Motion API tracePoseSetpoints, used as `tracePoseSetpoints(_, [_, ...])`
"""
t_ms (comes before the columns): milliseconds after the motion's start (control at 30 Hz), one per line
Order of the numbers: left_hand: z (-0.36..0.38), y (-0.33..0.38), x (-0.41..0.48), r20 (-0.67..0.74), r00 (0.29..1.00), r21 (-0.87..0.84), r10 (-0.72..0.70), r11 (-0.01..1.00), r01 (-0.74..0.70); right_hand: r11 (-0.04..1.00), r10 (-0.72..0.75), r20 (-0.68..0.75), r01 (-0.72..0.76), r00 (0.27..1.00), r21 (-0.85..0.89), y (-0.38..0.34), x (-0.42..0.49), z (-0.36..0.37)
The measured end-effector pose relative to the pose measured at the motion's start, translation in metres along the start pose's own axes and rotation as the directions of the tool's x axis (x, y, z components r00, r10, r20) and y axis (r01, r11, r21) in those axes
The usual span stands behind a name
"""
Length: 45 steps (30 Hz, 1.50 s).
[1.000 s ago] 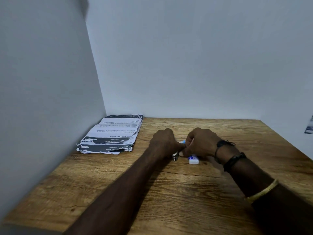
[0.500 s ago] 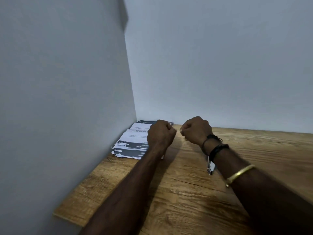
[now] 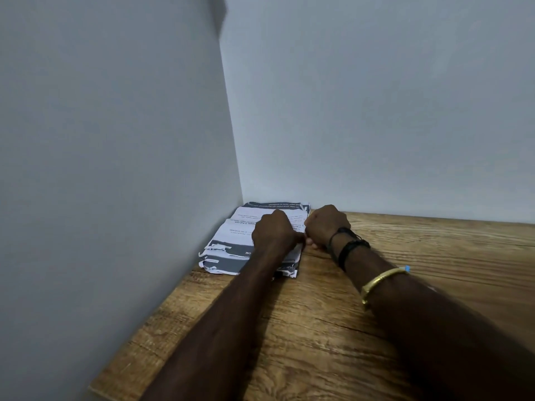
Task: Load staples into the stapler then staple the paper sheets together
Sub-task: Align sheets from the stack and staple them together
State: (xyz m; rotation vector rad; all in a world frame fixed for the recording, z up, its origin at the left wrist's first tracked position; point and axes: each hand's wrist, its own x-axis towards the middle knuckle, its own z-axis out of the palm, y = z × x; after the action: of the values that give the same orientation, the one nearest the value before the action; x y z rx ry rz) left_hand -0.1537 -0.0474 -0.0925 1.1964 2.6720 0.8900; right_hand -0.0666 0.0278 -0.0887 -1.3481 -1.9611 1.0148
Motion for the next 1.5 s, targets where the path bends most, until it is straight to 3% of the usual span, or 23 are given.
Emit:
tracePoseSetpoints(533, [0.007, 0.001, -0.003, -0.033, 0.996, 0.117, 0.087, 0.990, -0.082, 0.995, 0.041, -0.004, -0.041, 0.999, 0.088, 0.006, 0.004, 0.003])
tracePoseSetpoints(767, [-0.003, 0.010, -0.019, -0.144, 0.938, -0.050, 0.314, 0.945, -0.324, 0.941, 0.072, 0.056, -0.087, 0.996, 0.326, 0.009, 0.017, 0.000])
tracePoseSetpoints(967, [-0.005, 0.012, -0.025, -0.191, 0.913, -0.142, 0.362, 0.910, -0.390, 0.946, -0.023, -0.031, 0.032, 0.999, 0.324, 0.012, 0.012, -0.022])
tracePoseSetpoints(1100, [-0.008, 0.014, -0.030, -0.212, 0.886, -0.079, 0.413, 0.896, -0.437, 0.940, -0.145, 0.031, 0.128, 0.989, 0.318, 0.021, -0.004, -0.049])
tracePoseSetpoints(1267, [-0.009, 0.029, -0.043, -0.212, 0.870, -0.012, 0.445, 0.889, -0.458, 0.960, -0.274, -0.032, 0.272, 0.961, -0.067, 0.027, -0.030, -0.077])
tracePoseSetpoints(1500, [-0.005, 0.058, -0.061, -0.169, 0.846, 0.067, 0.506, 0.862, -0.503, 0.903, -0.414, -0.162, 0.380, 0.896, -0.202, 0.040, -0.049, -0.104])
